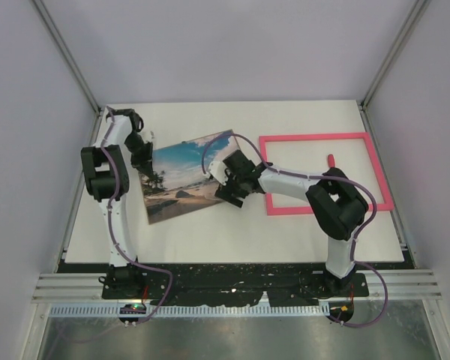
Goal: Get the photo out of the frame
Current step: Adjust the photo frame at the center of the board.
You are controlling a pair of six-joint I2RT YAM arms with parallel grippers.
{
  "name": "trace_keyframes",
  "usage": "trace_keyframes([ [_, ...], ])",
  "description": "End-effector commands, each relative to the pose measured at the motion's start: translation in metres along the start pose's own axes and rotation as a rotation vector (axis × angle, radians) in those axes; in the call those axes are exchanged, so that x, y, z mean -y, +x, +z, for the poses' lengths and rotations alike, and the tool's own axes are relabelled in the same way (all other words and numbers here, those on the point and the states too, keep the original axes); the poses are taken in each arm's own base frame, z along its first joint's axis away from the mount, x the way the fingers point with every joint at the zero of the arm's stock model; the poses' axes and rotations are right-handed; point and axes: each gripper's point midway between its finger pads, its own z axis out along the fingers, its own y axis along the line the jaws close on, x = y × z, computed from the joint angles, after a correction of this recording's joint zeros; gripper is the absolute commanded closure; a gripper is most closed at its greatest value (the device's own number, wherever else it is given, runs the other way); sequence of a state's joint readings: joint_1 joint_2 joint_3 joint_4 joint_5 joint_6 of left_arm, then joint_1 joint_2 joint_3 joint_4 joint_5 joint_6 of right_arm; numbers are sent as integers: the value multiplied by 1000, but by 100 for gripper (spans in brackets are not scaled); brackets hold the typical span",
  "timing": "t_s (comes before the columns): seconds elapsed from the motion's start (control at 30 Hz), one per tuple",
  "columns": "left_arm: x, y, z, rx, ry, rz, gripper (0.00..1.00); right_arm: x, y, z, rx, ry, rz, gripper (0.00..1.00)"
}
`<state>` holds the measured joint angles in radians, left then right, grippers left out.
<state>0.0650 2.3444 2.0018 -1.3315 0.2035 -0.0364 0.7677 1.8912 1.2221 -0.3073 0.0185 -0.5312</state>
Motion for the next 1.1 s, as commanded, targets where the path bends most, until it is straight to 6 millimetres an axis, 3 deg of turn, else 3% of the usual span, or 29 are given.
trace_keyframes([
  [0.0,22,-16,-38,162,202,-129,100,1,-1,-21,12,-71,60,14],
  [0.23,15,-52,-62,372,200,-264,100,24,-27,-49,92,-75,124,13],
  [0.4,-25,-80,-90,507,-7,-328,100,33,-36,-56,115,-75,154,13],
  [0.5,-42,-93,-87,475,-55,-352,98,38,-42,-60,132,-69,174,13],
  [0.57,-49,-102,-88,485,-71,-348,83,41,-45,-63,143,-77,201,12],
  [0.7,-50,-107,-76,472,-60,-336,69,40,-51,-73,174,-120,248,10],
  [0.8,-48,-110,-65,451,-30,-326,43,37,-50,-77,180,-163,285,10],
  [0.9,-44,-112,-55,434,-5,-323,29,37,-50,-83,194,-182,306,9],
  [1.07,-23,-116,-42,410,116,-361,14,35,-51,-89,214,-203,331,9],
])
